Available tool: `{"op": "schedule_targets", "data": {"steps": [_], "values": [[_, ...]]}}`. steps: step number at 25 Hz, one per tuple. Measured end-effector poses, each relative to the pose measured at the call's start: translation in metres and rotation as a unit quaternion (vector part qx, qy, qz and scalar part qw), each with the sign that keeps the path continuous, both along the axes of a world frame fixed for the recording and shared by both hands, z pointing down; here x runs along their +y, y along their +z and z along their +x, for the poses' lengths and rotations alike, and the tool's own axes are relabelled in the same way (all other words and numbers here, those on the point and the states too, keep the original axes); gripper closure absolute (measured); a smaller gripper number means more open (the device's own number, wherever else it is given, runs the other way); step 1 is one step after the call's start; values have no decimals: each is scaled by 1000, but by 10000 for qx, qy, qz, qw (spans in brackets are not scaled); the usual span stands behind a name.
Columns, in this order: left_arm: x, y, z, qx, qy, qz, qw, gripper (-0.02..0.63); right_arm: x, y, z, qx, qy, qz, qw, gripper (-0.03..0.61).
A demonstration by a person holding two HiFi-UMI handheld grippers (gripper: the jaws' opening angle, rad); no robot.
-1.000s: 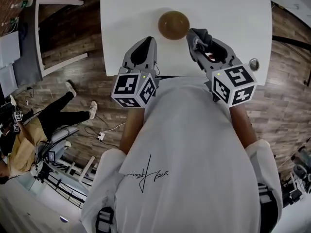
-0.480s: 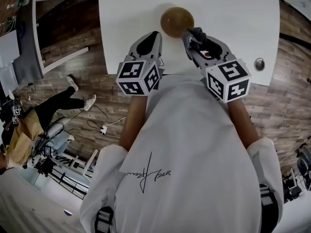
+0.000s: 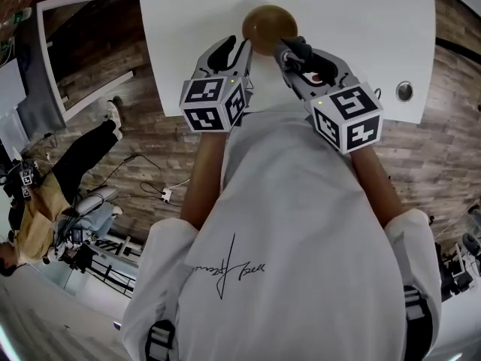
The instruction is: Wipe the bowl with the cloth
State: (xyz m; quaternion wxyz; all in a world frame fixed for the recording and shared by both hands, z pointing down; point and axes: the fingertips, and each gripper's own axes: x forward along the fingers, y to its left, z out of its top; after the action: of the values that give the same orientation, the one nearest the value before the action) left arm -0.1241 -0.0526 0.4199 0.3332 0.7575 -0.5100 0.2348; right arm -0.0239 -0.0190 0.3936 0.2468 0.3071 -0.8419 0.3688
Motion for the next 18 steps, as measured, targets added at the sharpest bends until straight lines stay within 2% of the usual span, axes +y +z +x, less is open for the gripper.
{"op": "schedule_targets", "data": {"steps": [18], "values": [[-30,38,-12,71,160,-295,9994,486,-9,23,-28,196,-267,-232,9992,399]]}}
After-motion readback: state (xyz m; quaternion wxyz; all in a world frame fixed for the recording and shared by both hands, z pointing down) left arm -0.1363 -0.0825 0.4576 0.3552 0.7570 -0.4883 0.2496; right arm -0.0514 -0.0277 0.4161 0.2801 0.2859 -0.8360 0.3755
